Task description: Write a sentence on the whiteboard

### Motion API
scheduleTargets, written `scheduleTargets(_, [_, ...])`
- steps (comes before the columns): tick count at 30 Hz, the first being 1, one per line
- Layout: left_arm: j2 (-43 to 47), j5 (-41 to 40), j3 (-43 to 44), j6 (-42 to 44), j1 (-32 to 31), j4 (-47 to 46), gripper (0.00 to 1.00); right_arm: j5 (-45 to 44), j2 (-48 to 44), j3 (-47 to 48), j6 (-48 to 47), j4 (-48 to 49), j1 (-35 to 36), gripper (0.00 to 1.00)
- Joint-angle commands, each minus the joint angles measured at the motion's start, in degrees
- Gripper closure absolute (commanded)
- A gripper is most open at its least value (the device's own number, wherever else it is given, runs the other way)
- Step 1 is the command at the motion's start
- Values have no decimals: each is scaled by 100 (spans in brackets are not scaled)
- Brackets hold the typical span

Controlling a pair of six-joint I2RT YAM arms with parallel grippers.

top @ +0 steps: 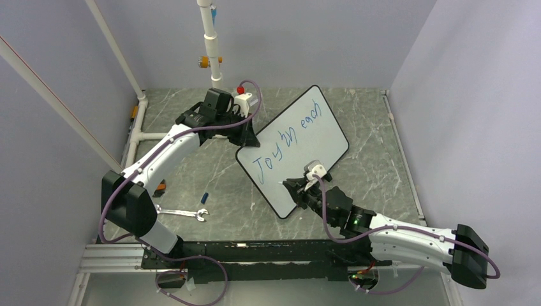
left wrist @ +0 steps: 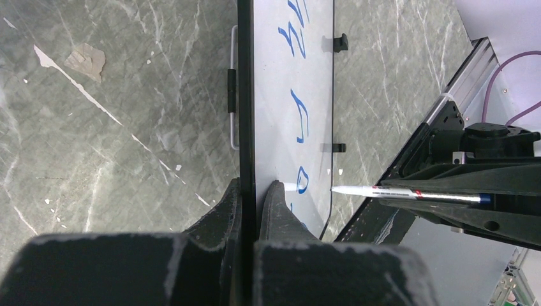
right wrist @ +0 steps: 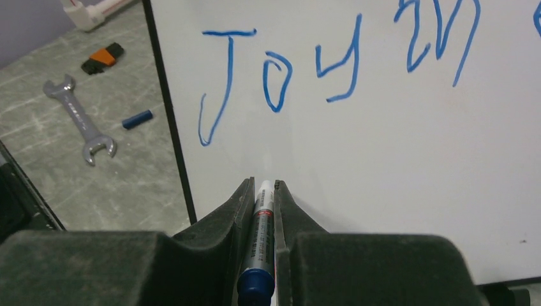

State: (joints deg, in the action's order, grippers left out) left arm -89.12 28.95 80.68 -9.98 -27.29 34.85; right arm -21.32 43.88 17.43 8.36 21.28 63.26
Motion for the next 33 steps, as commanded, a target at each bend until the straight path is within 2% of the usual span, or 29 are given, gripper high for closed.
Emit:
scheduleTargets(1, [-169, -1913, 35, 1067, 220, 171, 100, -250, 136, -130, 48, 300, 61, 100])
scheduleTargets(11, [-175, -1887, 43, 1064, 222, 173, 100, -217, 465, -285, 192, 535, 81, 100])
scheduleTargets(25, [-158, -1868, 53, 1063, 218, 181, 100, -267, -138, -565, 657, -279, 258, 100])
scheduleTargets(33, [-153, -1871, 46, 1074, 217, 182, 100, -276, 270, -300, 496, -136, 269, 100])
